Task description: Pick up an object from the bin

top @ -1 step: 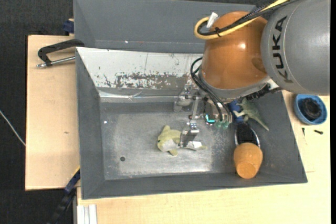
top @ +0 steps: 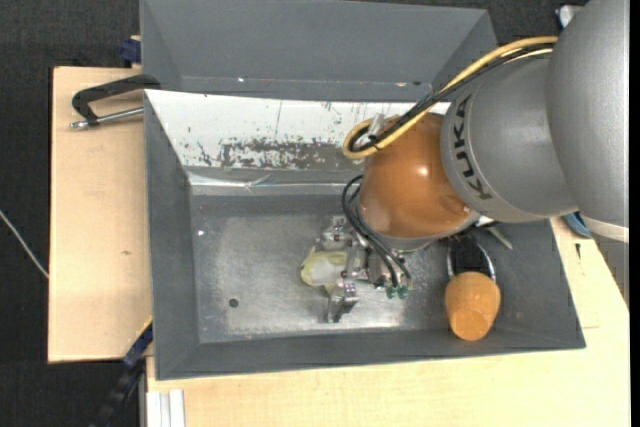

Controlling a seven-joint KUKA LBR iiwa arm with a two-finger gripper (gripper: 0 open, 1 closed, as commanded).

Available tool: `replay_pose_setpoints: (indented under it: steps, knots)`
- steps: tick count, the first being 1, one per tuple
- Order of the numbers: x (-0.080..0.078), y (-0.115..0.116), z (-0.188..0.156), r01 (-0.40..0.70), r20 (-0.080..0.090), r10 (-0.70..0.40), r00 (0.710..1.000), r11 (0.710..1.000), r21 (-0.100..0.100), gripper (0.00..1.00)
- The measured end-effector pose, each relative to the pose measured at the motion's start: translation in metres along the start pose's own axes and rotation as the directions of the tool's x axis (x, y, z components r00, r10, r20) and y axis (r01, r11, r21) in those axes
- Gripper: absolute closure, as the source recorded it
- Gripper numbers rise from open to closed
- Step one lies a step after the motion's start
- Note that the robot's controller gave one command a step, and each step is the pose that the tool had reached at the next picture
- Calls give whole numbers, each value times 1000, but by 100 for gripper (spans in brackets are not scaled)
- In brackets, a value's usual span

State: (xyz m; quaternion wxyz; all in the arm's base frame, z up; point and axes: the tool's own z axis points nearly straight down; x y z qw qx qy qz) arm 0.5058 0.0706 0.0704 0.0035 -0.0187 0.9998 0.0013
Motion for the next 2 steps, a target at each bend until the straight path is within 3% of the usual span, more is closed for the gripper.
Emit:
replay_pose_setpoints:
  steps: [1,2]
  knots:
    - [-2,1,-4,0,7,0,1000,1000,-2,100]
    - [-25,-17,-131,-4,8,4,1000,1000,2,100]
